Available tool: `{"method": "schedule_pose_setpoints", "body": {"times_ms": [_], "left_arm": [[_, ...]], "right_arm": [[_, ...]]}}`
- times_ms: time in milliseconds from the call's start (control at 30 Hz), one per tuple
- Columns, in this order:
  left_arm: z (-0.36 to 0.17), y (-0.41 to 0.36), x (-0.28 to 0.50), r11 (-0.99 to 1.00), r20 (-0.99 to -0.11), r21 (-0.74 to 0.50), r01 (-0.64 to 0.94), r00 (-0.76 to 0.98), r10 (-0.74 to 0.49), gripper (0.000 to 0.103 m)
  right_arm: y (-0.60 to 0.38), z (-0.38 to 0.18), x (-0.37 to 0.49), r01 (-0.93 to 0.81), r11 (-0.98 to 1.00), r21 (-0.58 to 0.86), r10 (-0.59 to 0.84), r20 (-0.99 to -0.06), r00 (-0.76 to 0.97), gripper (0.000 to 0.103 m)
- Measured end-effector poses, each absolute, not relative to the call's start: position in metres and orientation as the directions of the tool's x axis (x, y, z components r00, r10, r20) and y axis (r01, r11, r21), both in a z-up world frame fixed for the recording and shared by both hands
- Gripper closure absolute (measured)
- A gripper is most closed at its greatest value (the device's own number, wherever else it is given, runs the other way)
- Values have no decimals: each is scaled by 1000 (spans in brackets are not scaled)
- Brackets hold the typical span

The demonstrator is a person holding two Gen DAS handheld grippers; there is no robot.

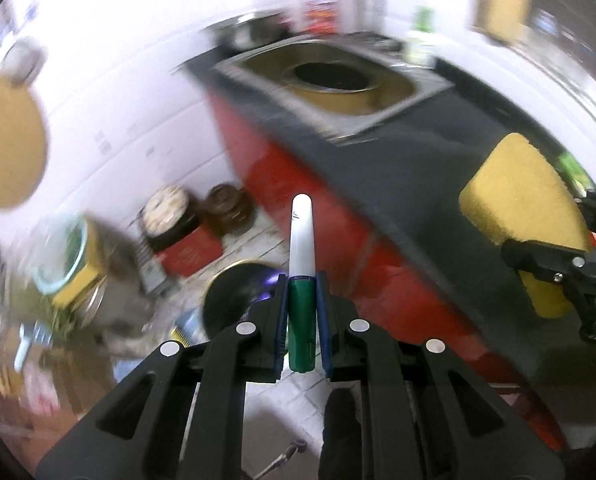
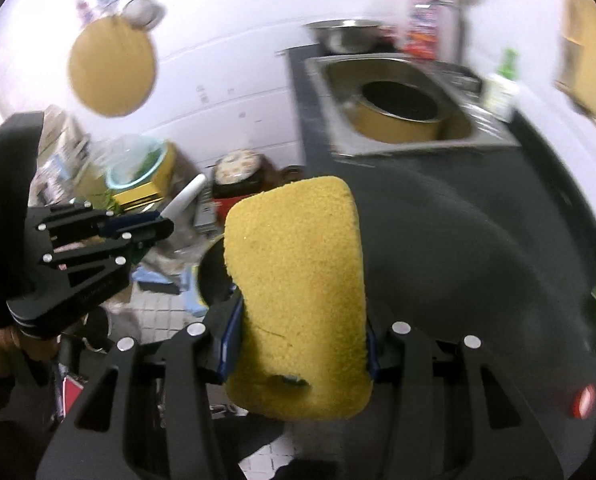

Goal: Collect trash
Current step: 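Lower marker and sponge over the bin and open both tools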

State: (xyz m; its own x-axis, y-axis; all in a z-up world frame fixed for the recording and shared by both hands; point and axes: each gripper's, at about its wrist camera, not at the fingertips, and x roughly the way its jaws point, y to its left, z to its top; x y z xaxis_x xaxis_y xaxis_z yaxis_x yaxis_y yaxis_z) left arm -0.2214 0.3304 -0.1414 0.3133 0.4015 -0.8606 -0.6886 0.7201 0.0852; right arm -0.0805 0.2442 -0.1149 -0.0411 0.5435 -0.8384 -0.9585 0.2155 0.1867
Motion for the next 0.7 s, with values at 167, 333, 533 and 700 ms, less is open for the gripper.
{"method": "schedule_pose_setpoints", "body": {"times_ms": [167, 333, 533, 700], "left_arm": [[-166, 381, -282, 622, -877, 60, -781, 256, 407, 90], [-202, 416, -310, 577, -887, 27, -817, 247, 391, 90], [-252, 447, -319, 535, -903, -40, -844, 261, 343, 90], [-278, 458, -317, 529, -909, -66, -846, 269, 318, 90]], "right_arm": [[312, -139, -125, -967, 142, 213, 514, -850, -112, 55], [366, -185, -154, -959, 145, 246, 435, -886, -161, 54], [414, -236, -166, -946, 173, 273, 352, -915, -200, 54], [439, -259, -173, -946, 186, 267, 317, -927, -199, 53]]}}
